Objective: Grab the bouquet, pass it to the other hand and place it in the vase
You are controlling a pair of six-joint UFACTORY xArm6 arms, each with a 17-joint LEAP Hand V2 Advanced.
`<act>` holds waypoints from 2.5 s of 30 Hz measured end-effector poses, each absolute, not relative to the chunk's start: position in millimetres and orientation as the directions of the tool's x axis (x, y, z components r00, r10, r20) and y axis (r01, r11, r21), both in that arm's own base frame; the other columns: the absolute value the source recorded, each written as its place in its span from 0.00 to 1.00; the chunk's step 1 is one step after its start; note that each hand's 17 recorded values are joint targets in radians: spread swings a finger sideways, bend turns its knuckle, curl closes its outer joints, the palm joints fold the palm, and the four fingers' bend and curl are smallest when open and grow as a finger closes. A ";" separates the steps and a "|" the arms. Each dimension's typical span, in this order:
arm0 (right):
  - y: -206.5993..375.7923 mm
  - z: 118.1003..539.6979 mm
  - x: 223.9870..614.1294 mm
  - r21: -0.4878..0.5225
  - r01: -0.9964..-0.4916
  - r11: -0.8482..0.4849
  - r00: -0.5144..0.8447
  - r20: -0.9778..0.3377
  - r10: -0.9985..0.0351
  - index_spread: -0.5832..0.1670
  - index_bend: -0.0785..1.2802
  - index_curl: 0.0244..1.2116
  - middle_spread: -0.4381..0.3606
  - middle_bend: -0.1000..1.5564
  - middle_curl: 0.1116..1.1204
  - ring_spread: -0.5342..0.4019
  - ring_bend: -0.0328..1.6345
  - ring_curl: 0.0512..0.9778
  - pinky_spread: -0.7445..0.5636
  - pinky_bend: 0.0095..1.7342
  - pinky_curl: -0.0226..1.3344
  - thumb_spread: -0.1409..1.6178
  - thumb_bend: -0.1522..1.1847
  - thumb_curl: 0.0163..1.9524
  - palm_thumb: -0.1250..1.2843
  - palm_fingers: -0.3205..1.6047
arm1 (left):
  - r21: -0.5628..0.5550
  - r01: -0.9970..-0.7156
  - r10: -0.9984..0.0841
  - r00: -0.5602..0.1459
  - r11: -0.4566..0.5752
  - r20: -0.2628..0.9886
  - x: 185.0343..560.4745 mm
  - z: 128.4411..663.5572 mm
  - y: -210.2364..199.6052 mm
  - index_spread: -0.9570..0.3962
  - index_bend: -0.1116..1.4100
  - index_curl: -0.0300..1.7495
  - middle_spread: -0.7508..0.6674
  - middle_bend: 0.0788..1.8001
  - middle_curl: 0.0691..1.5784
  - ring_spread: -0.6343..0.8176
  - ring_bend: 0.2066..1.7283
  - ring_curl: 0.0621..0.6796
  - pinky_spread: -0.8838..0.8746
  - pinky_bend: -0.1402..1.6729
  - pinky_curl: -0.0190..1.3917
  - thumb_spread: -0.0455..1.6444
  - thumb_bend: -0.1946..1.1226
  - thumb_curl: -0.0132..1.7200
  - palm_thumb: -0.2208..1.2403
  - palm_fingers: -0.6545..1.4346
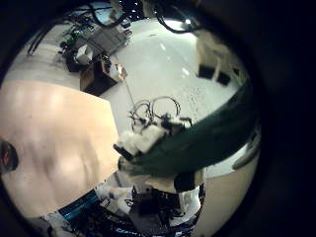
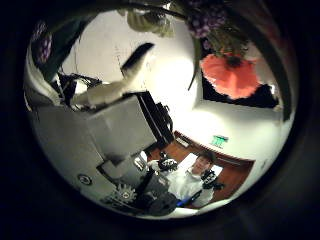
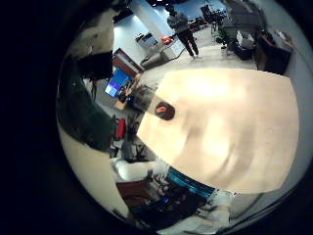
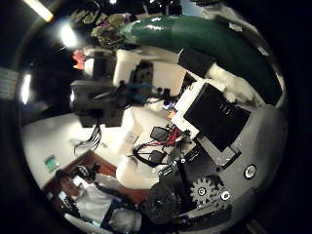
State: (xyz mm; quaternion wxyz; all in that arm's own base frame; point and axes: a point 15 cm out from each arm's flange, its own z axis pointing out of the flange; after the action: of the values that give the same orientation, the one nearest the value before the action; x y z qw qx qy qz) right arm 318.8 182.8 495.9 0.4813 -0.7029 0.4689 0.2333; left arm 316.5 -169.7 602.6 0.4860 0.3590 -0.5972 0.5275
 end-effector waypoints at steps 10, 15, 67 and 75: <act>172.9 455.5 336.5 -0.402 -0.916 0.000 0.356 -0.811 -0.465 0.45 0.87 0.76 0.37 0.88 0.66 0.38 0.90 0.63 0.38 0.74 0.56 0.63 0.10 0.51 0.77 0.75 | -0.341 -0.924 0.160 -0.315 0.174 0.935 316.9 605.8 -173.9 0.31 0.68 0.41 0.22 0.66 0.46 0.16 0.81 0.79 0.21 0.74 0.57 0.63 0.25 0.34 0.74 0.88; 171.2 453.5 337.5 -0.401 -0.916 0.009 0.350 -0.812 -0.467 0.44 0.84 0.75 0.37 0.86 0.64 0.37 0.88 0.61 0.36 0.72 0.55 0.65 0.10 0.47 0.77 0.76 | -0.333 -0.927 0.173 -0.304 0.172 0.937 318.4 601.2 -174.0 0.30 0.71 0.45 0.22 0.70 0.47 0.17 0.84 0.82 0.20 0.75 0.61 0.65 0.24 0.37 0.76 0.86; 150.2 420.5 365.2 -0.339 -0.940 0.051 0.273 -0.831 -0.484 0.32 0.18 0.26 0.56 0.27 0.23 0.70 0.45 0.19 0.93 0.46 0.25 0.66 0.10 0.25 0.58 0.24 | -0.424 -0.799 -0.250 -0.347 -0.426 0.904 367.0 594.4 87.4 0.23 0.62 0.61 0.25 0.73 0.44 0.18 0.87 0.81 0.14 0.68 0.82 0.69 0.14 0.49 0.80 0.85; 149.8 420.7 366.7 -0.343 -0.938 0.049 0.278 -0.831 -0.483 0.32 0.18 0.25 0.57 0.25 0.23 0.70 0.43 0.18 0.91 0.44 0.23 0.66 0.10 0.25 0.59 0.24 | -0.399 -0.815 -0.225 -0.332 -0.420 0.916 370.1 578.0 84.2 0.22 0.61 0.62 0.25 0.73 0.44 0.18 0.87 0.81 0.13 0.67 0.84 0.69 0.14 0.49 0.80 0.85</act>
State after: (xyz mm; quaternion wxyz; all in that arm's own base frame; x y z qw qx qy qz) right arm 366.7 149.8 420.7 0.4712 -0.6457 0.5501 0.2417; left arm 370.1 84.2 578.0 0.2256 0.5320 -0.4888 0.6536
